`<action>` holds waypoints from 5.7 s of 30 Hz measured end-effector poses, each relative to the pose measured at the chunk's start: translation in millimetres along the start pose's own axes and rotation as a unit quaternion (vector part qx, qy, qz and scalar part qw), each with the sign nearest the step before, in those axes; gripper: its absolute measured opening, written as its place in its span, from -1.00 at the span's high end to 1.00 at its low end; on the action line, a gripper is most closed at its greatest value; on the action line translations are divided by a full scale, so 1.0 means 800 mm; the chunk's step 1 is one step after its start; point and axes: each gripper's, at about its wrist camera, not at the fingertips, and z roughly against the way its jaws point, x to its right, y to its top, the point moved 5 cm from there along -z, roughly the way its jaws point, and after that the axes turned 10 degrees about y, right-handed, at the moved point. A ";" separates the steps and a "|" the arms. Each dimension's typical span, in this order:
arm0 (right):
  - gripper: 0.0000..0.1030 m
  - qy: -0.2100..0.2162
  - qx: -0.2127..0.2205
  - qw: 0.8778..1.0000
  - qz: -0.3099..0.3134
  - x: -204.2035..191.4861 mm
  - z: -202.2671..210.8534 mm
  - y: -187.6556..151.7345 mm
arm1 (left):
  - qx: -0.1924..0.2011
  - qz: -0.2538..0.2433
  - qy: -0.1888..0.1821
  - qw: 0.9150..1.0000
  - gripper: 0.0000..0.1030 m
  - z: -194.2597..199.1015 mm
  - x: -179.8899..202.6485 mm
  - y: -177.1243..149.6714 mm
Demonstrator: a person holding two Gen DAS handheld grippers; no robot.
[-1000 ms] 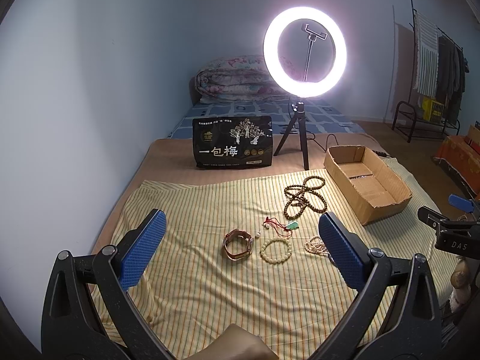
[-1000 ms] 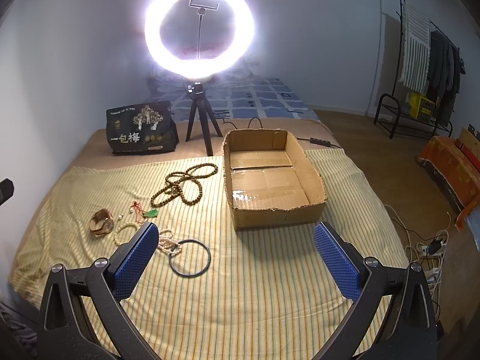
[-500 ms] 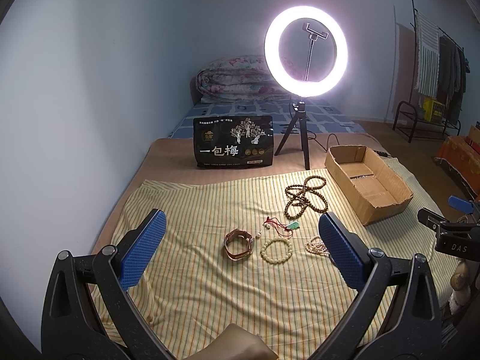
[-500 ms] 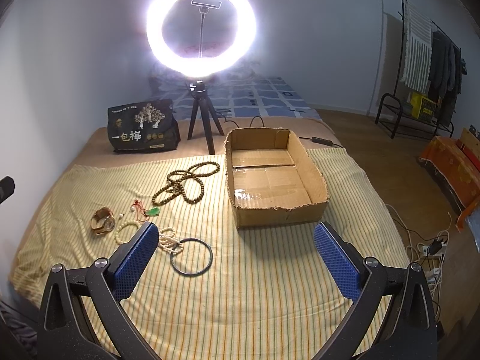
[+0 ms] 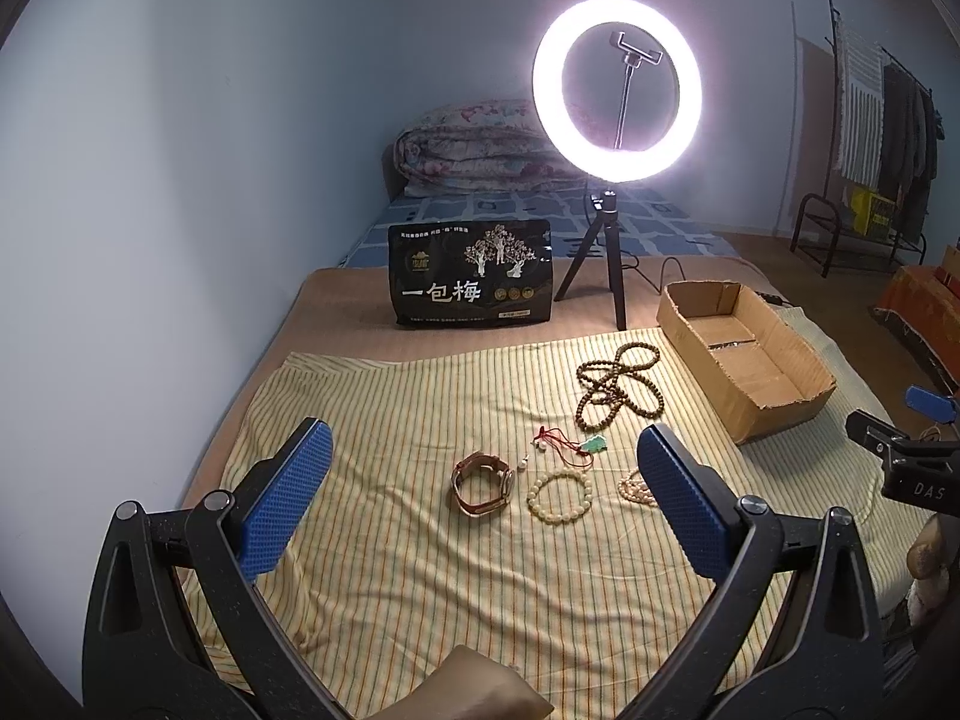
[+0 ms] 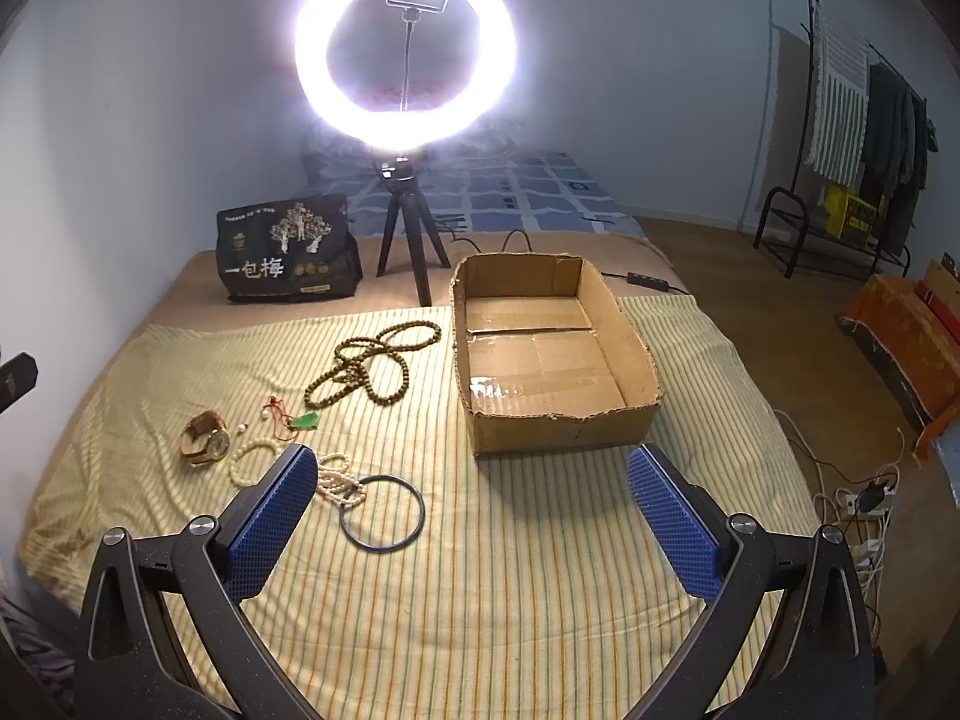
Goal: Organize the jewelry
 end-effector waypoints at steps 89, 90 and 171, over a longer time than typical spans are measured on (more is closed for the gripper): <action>0.88 0.199 -0.200 0.950 0.131 -0.102 -0.231 -0.009 | -0.297 0.141 -0.118 0.937 0.87 -0.275 0.006 -0.058; 0.88 0.200 -0.192 0.952 0.127 -0.100 -0.226 -0.003 | -0.292 0.143 -0.122 0.938 0.87 -0.271 0.006 -0.053; -0.08 0.048 -0.043 0.996 -0.055 0.133 -0.103 0.083 | -0.139 -0.006 -0.199 0.970 0.53 -0.175 0.214 0.072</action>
